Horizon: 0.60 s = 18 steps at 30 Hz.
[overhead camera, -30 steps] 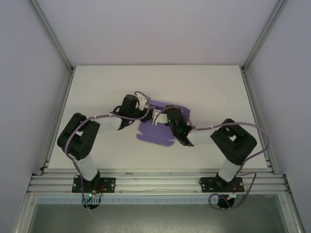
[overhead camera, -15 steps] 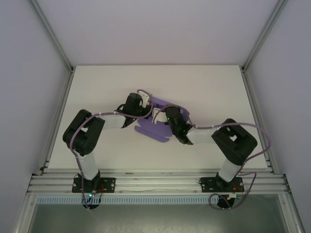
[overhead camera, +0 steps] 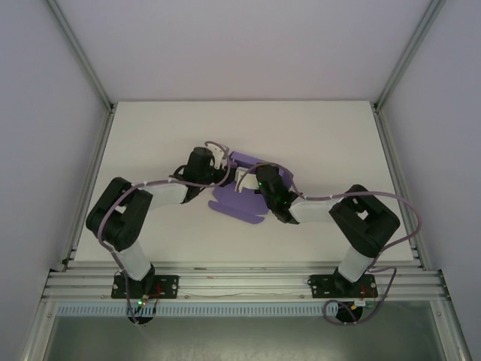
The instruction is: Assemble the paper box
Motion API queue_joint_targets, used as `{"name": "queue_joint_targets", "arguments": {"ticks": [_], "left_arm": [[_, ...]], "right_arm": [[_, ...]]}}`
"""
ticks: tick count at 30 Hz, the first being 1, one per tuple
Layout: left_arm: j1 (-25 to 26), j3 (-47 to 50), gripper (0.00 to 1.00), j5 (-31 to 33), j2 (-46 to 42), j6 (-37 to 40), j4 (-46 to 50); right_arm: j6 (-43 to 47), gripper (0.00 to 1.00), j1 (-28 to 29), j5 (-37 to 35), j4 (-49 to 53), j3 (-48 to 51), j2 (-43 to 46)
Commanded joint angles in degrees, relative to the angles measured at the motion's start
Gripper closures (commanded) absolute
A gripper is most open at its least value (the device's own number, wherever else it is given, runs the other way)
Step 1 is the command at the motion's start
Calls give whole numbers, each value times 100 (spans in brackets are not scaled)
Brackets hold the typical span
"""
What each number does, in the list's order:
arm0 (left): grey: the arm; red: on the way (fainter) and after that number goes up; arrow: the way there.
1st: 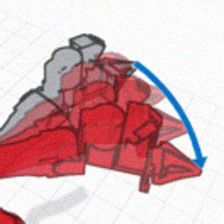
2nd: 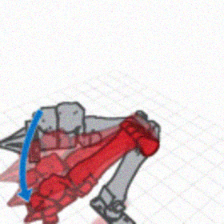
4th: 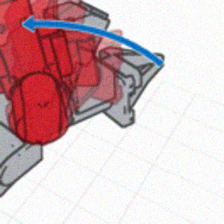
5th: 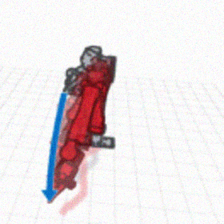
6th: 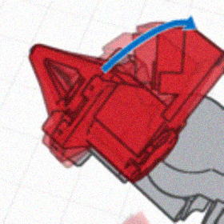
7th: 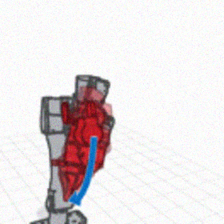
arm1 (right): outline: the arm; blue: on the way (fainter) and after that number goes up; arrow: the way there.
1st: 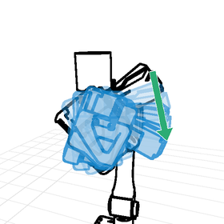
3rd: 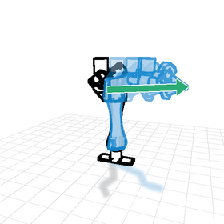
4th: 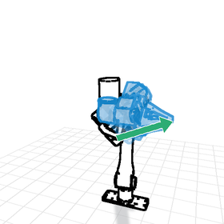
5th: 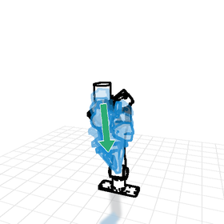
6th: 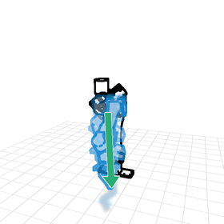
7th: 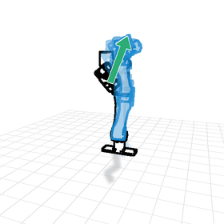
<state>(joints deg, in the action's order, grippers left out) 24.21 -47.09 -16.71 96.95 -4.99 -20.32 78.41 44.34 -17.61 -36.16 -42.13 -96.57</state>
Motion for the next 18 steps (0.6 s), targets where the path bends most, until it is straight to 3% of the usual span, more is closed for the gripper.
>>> {"name": "queue_joint_targets", "arguments": {"ticks": [1,2,5,8,11,15,18], "left_arm": [[-97,360,24,305,-533,-150,213],[-108,479,14,293,-695,-114,264],[-219,697,0,275,-973,-188,407],[-577,655,0,327,-1023,-604,680],[-964,822,0,-276,-1082,-869,305],[-1014,420,0,-1499,-605,33,392],[-1004,-165,6,-1994,-76,267,749]], "right_arm": [[-67,100,34,134,400,-12,-20],[-73,100,30,132,401,-12,-4],[-98,100,34,160,441,-21,22],[-100,100,41,161,492,-38,0],[-90,100,31,139,517,-58,3],[-115,100,37,177,573,-65,3],[-117,100,32,166,570,-90,-27]]}}
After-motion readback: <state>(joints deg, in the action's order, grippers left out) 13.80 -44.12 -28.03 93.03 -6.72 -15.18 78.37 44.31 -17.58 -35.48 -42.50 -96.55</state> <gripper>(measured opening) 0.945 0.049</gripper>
